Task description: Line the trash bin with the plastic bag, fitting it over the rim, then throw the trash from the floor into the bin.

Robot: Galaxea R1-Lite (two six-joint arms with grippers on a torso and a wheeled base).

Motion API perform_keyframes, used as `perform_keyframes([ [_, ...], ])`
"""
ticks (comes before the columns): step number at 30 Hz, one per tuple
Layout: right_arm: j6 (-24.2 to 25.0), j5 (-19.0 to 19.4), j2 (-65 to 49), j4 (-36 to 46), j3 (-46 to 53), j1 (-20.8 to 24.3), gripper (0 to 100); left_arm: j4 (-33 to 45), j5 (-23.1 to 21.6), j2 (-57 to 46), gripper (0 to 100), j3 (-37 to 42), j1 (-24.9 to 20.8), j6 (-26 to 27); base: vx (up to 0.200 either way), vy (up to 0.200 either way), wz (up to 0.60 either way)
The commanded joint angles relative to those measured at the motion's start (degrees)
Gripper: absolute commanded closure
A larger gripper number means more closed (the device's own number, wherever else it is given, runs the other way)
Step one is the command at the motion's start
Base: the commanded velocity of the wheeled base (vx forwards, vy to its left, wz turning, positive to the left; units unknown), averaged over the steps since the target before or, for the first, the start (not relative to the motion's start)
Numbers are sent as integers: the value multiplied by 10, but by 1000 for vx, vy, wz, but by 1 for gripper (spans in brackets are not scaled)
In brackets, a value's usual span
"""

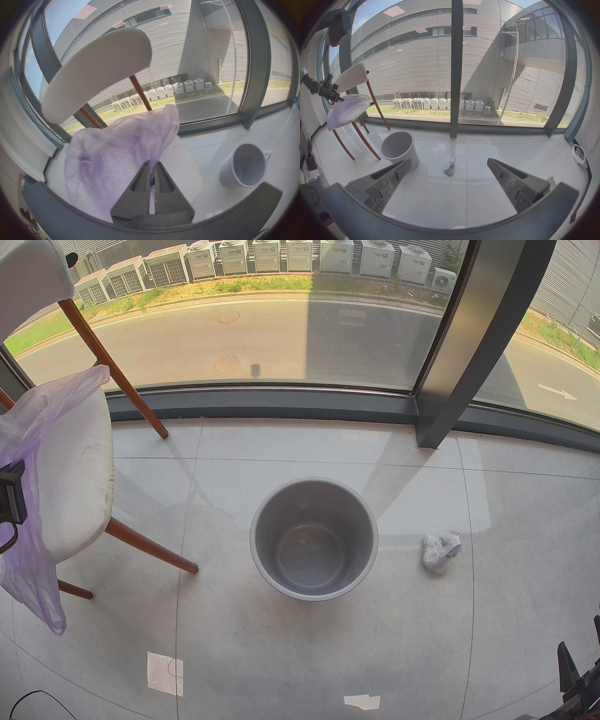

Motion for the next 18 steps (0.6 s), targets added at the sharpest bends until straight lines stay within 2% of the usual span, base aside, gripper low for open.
perform_keyframes([
  [1,-1,1,-9,0,9,0,0,-1,17,-34,100,18,32,14,0,0,0],
  [5,-1,0,-9,0,9,0,0,-1,26,-37,100,19,54,21,0,0,0],
  [12,-1,0,-9,0,8,0,0,0,28,-37,100,3,47,17,0,0,0],
  [18,-1,1,-9,0,9,0,0,0,-55,-27,100,-48,-1,11,0,0,0],
])
